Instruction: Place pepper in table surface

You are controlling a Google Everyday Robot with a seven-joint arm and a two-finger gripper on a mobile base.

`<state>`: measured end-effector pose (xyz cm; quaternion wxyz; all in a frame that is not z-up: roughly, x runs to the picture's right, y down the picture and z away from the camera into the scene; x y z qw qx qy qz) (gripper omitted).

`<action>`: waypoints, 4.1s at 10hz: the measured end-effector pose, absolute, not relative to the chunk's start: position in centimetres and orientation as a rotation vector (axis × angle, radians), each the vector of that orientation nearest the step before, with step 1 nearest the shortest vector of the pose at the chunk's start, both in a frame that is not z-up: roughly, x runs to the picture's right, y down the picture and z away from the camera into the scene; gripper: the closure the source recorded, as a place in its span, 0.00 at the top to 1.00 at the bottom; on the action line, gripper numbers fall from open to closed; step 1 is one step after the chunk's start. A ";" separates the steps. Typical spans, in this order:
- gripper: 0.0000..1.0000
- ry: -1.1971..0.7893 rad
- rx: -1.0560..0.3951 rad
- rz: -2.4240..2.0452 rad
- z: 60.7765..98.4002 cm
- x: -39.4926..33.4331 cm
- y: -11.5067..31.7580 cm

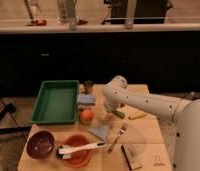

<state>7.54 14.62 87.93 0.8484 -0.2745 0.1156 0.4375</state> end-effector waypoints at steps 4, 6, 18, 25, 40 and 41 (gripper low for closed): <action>0.80 0.272 -0.587 0.935 89.5 9.3 14.7; 0.80 0.293 -0.594 0.941 90.1 10.7 15.0; 0.00 0.271 -0.608 0.912 89.3 11.7 16.0; 0.00 0.179 -0.554 0.773 84.2 11.0 10.9; 0.00 0.141 -0.599 0.641 73.9 21.1 18.4; 0.00 0.142 -0.612 0.648 74.5 21.0 19.3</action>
